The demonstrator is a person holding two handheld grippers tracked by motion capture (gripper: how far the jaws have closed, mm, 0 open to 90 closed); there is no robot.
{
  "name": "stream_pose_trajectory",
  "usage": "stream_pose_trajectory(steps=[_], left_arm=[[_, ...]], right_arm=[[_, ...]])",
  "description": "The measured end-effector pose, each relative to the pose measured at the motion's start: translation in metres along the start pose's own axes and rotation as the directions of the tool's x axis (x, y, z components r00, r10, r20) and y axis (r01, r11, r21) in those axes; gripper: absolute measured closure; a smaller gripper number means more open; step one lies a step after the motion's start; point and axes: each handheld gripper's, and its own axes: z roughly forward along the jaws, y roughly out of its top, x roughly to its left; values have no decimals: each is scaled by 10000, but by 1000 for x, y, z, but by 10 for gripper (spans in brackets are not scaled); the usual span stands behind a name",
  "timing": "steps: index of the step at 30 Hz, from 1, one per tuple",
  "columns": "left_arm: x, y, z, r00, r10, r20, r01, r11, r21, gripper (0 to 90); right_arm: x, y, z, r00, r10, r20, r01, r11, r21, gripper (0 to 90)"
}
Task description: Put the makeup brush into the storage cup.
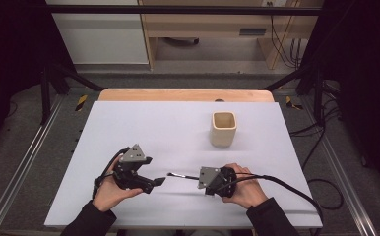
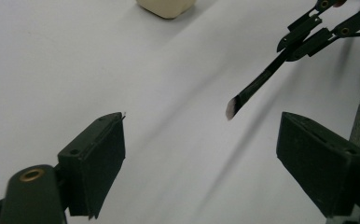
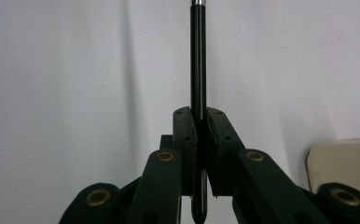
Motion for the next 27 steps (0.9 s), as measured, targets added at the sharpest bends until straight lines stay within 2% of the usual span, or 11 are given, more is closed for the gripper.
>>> stream_pose_trajectory(steps=[6, 9, 10, 14, 17, 18, 19, 20, 22, 25, 27], left_arm=[[2, -14, -1, 9992, -392, -117, 387, 9985, -387, 143], [1, -17, -1, 9988, -461, -137, 454, 9980, -445, 137], [0, -19, -2, 9985, -537, -129, 530, 9973, -501, 135], [-1, -23, -2, 9977, -639, -212, 624, 9959, -656, 132], [-1, -24, -2, 9967, -780, -234, 760, 9940, -785, 129], [-2, -26, -3, 9958, -884, -248, 858, 9921, -918, 128], [-2, -26, -3, 9958, -884, -248, 858, 9921, -918, 129], [-2, -26, -3, 9957, -897, -241, 870, 9916, -960, 128], [-3, -27, -2, 9952, -939, -276, 906, 9904, -1044, 129], [-4, -28, -1, 9944, -1029, -232, 995, 9880, -1181, 129], [-5, -28, 0, 9940, -1073, -219, 1040, 9873, -1200, 128]], right_arm=[[0, -8, -3, 9977, 653, 202, -645, 9972, -366, 835], [-1, -10, -5, 9969, 757, 193, -748, 9961, -463, 835], [-2, -12, -6, 9946, 1001, 258, -983, 9930, -647, 835], [-1, -14, -6, 9912, 1286, 326, -1253, 9881, -894, 835], [-1, -15, -6, 9869, 1578, 344, -1526, 9808, -1212, 835], [0, -17, -6, 9818, 1870, 334, -1803, 9727, -1462, 835], [0, -17, -6, 9818, 1870, 334, -1803, 9727, -1462, 835], [0, -19, -6, 9781, 2054, 338, -1971, 9660, -1674, 835], [0, -19, -5, 9762, 2145, 309, -2059, 9625, -1768, 835], [2, -24, -2, 9682, 2490, 230, -2388, 9478, -2111, 835], [2, -25, -2, 9669, 2543, 218, -2438, 9453, -2167, 835]])
